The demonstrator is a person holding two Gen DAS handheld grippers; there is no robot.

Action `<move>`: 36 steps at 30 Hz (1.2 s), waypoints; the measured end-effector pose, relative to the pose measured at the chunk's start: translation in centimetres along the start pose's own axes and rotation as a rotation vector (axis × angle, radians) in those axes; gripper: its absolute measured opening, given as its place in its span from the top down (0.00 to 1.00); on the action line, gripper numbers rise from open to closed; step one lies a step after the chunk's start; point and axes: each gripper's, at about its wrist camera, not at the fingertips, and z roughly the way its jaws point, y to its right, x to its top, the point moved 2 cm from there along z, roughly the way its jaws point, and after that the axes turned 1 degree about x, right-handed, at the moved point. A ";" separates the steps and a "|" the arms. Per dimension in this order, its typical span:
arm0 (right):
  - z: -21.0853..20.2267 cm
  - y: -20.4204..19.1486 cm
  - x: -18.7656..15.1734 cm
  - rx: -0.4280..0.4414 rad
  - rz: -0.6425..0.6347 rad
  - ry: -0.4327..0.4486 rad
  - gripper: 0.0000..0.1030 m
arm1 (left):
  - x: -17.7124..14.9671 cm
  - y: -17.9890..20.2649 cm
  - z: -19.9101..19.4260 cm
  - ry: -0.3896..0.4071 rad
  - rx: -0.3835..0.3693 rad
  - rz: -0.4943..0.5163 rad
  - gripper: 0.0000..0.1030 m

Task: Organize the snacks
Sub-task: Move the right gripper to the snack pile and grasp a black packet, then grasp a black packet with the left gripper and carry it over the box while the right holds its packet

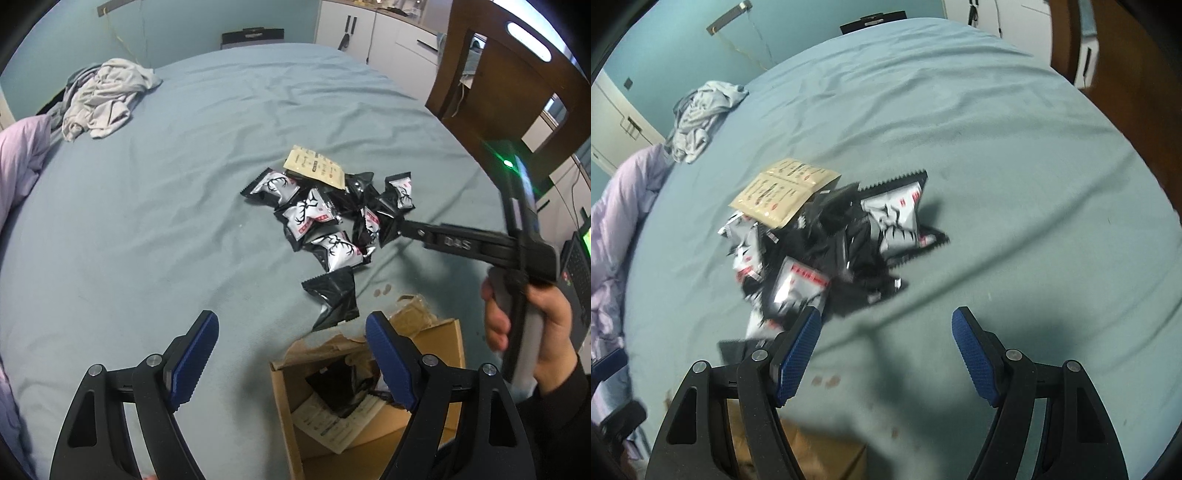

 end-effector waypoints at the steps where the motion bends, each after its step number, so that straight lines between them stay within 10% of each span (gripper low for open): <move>1: 0.4 -0.3 0.3 -0.010 -0.012 0.001 0.29 | 0.0 0.0 0.2 -0.005 -0.001 0.001 0.19; 12: 4.7 -1.9 2.6 -0.032 -0.066 -0.028 0.30 | 0.5 0.3 2.2 -0.022 0.009 -0.014 0.19; 14: 5.6 -1.8 2.5 -0.023 -0.064 -0.059 0.56 | 0.7 0.0 2.4 -0.019 0.024 -0.024 0.19; 18: 4.9 -1.9 2.3 -0.024 -0.068 -0.039 0.57 | 1.3 -0.7 3.0 -0.004 0.053 -0.035 0.19; 25: -1.6 -1.3 0.6 0.037 0.036 0.018 0.57 | 3.7 -1.8 6.1 -0.049 0.101 0.005 0.20; 36: -11.7 -1.5 -9.6 -0.092 -0.019 0.186 0.57 | 4.1 2.2 11.3 -0.306 -0.121 0.039 0.20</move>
